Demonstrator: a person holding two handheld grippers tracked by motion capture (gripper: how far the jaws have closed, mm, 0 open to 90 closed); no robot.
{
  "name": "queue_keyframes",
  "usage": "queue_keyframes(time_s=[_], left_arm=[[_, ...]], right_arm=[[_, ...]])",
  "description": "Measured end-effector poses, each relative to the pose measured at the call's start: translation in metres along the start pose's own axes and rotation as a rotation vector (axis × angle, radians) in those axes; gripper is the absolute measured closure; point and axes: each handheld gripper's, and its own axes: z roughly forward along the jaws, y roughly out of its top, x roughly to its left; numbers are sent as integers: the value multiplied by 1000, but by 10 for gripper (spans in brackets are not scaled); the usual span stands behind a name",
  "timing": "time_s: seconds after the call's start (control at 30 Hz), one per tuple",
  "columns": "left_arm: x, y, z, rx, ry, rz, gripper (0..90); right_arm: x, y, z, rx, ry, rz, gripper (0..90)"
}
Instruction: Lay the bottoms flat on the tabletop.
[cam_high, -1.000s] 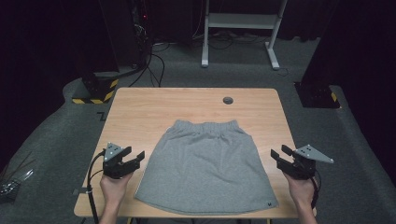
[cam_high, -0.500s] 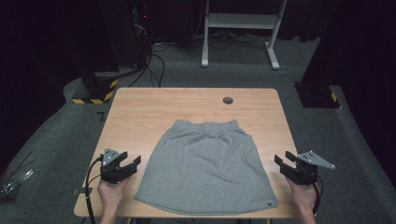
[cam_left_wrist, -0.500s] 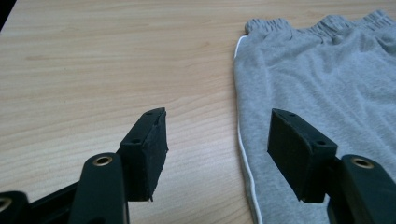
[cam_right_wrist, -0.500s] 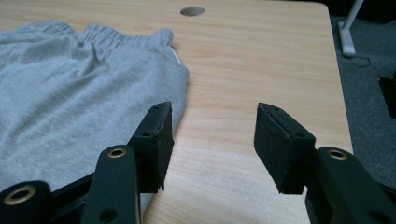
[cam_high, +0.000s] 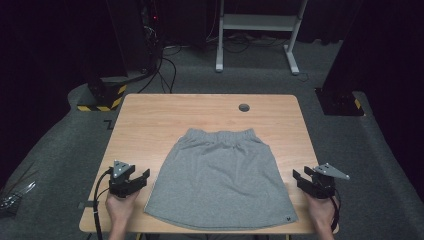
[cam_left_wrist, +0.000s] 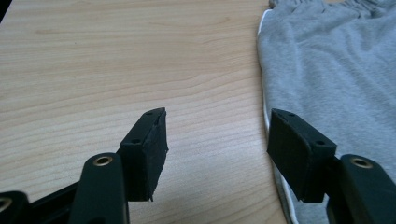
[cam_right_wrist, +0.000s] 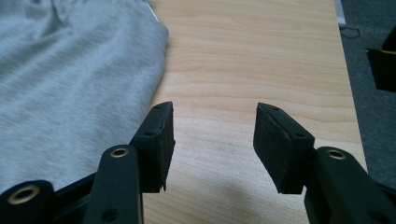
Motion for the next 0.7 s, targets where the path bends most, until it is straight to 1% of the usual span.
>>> queue_keyframes(time_s=[0.07, 0.1, 0.13, 0.17, 0.23, 0.33, 0.53, 0.7], left_arm=[[0, -1, 4, 9, 6, -1, 382], [0, -2, 6, 14, 4, -10, 381], [0, -2, 8, 20, 7, -6, 381], [1, -2, 10, 25, 17, 7, 382], [0, -3, 13, 32, 21, 5, 382], [0, -3, 19, 43, 37, 10, 382], [1, -3, 27, 52, 57, 16, 382], [1, -4, 30, 61, 65, 24, 381]], right_arm=[[0, -1, 3, 13, -13, -13, 478], [0, -1, 5, 21, -17, -11, 478], [0, -1, 6, 29, -21, -12, 478], [0, -1, 7, 36, -28, -10, 477], [0, -1, 9, 40, -31, -17, 477], [-1, -2, 13, 59, -51, -29, 475], [-1, -3, 20, 81, -68, -29, 468], [-1, -3, 24, 98, -68, -35, 454]])
